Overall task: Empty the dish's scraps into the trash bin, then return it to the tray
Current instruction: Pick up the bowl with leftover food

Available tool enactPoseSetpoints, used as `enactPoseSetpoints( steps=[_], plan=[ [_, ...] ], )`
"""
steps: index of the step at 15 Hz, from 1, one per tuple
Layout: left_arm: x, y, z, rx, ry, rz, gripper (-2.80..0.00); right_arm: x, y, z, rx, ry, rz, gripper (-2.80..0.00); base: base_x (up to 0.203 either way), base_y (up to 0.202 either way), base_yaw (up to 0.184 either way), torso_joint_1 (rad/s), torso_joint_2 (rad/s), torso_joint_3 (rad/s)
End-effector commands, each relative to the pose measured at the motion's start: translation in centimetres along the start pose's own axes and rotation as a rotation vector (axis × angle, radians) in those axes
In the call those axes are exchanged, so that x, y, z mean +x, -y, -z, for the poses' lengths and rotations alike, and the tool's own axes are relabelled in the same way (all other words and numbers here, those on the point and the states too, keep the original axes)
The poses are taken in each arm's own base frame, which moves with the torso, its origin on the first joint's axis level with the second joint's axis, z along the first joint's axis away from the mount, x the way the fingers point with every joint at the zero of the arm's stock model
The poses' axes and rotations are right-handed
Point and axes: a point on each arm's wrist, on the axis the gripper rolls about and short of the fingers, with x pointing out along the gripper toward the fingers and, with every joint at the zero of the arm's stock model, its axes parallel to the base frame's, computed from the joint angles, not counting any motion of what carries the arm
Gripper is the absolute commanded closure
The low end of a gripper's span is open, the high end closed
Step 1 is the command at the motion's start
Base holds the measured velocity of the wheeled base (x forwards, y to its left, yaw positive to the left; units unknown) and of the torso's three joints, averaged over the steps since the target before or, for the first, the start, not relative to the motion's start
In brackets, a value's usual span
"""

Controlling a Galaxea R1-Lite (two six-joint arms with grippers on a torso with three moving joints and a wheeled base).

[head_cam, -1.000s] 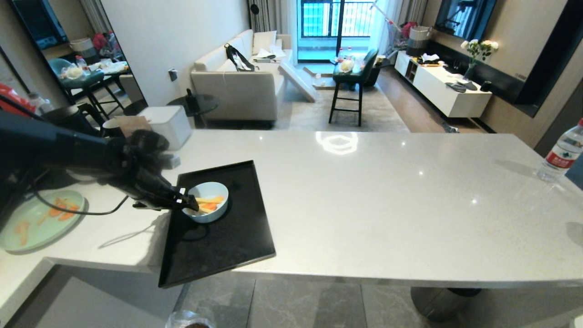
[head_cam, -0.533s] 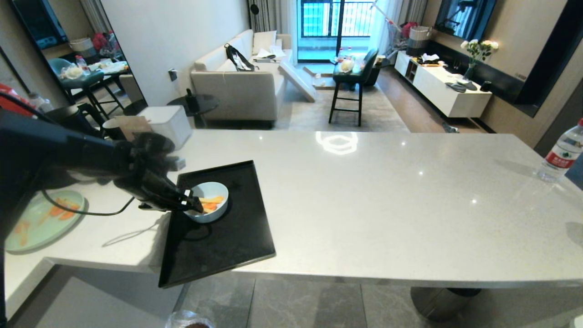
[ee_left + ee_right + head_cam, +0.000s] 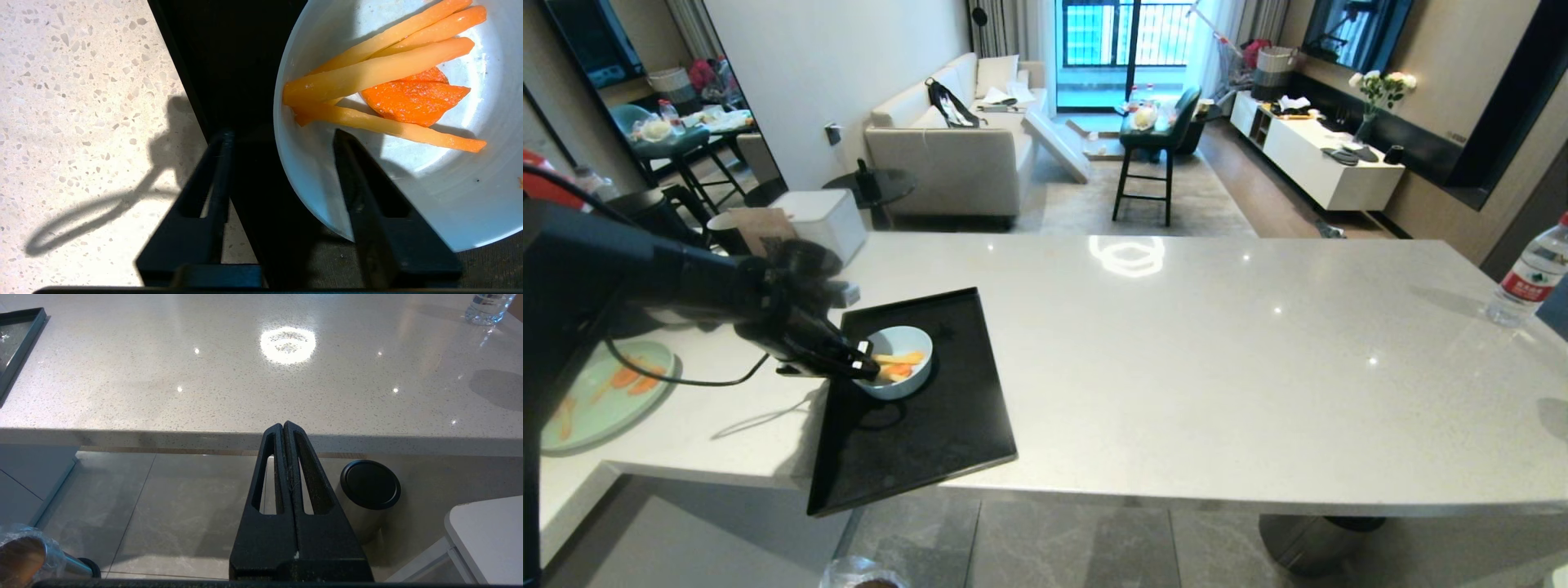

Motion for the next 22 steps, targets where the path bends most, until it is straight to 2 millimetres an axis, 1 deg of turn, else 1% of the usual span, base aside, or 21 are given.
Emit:
enactPoseSetpoints(
  steps=[1,9,12,15,18,22],
  plan=[
    [-0.2,0.1,-0.1,0.001,0.003,-0.001,0.0,0.0,0.0,0.0,0.0,0.001,0.0,0.0,0.0,0.0,0.0,0.0,0.0,0.0],
    [-0.7,0.0,-0.1,0.001,0.013,-0.006,0.0,0.0,0.0,0.0,0.0,0.001,0.0,0.0,0.0,0.0,0.0,0.0,0.0,0.0],
    [-1.3,0.0,-0.2,-0.002,0.025,-0.005,0.0,0.0,0.0,0.0,0.0,0.001,0.0,0.0,0.0,0.0,0.0,0.0,0.0,0.0],
    [-2.4,0.0,-0.3,-0.019,0.039,-0.005,0.0,0.0,0.0,0.0,0.0,0.001,0.0,0.0,0.0,0.0,0.0,0.0,0.0,0.0],
    [-3.7,-0.1,0.5,-0.078,0.017,-0.005,0.0,0.0,0.0,0.0,0.0,0.001,0.0,0.0,0.0,0.0,0.0,0.0,0.0,0.0],
    [-4.7,-0.6,1.1,-0.198,-0.008,-0.012,0.0,0.0,0.0,0.0,0.0,0.001,0.0,0.0,0.0,0.0,0.0,0.0,0.0,0.0]
  ],
)
